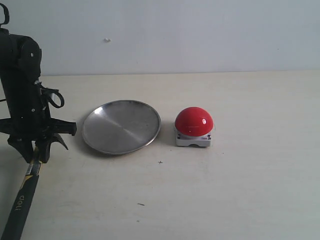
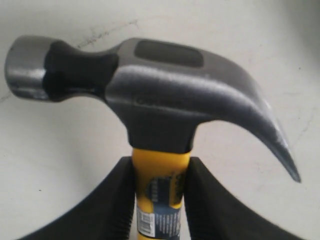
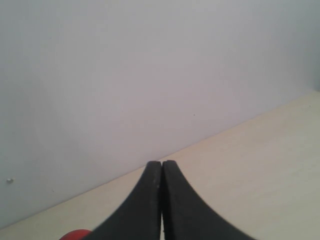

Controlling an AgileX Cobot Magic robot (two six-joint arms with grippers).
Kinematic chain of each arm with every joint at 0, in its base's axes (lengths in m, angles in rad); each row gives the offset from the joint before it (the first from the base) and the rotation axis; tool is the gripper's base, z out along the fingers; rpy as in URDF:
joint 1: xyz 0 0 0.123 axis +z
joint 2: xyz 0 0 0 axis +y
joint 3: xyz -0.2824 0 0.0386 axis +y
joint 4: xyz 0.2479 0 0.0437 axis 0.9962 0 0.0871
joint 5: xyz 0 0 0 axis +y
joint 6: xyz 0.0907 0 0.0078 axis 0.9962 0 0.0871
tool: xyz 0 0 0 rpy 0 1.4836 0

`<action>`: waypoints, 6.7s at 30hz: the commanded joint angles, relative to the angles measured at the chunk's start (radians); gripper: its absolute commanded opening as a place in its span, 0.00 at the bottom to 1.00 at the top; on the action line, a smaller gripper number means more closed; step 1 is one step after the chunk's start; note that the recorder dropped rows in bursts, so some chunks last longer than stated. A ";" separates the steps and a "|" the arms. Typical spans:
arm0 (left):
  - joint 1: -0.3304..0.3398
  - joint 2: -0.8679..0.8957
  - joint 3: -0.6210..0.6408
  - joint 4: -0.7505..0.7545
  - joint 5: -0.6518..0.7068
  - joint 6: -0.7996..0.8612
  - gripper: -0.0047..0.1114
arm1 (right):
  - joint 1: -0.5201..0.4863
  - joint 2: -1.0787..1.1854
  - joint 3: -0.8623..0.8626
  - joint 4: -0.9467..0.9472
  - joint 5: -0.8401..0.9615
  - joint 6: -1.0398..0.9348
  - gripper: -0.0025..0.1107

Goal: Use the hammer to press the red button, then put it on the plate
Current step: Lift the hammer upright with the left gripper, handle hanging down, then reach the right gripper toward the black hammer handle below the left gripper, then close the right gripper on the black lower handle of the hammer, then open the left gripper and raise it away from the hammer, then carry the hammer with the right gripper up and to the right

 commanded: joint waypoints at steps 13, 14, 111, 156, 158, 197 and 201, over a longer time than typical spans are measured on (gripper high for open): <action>0.003 -0.017 -0.018 -0.001 0.034 0.036 0.04 | -0.006 -0.006 -0.004 0.007 -0.236 0.057 0.02; 0.003 -0.017 -0.024 -0.001 0.045 0.038 0.04 | -0.006 -0.006 -0.004 0.009 -0.255 0.085 0.02; 0.012 -0.017 -0.136 -0.403 0.047 0.354 0.04 | 0.982 2.162 -1.151 -0.923 -0.637 1.299 0.59; 0.012 -0.041 -0.152 -0.464 0.047 0.406 0.13 | 0.982 2.165 -1.151 -0.964 -0.716 1.262 0.02; 0.012 -0.041 -0.152 -0.467 0.047 0.406 0.26 | 0.982 2.161 -1.151 -0.964 -0.717 1.239 0.02; 0.131 -0.475 -0.152 -0.230 0.047 0.427 0.68 | 0.982 1.940 -1.140 -1.044 -0.405 1.209 0.02; 0.131 -0.562 -0.152 -0.199 0.047 0.427 0.68 | 0.982 1.855 -1.128 -1.212 -0.339 1.344 0.02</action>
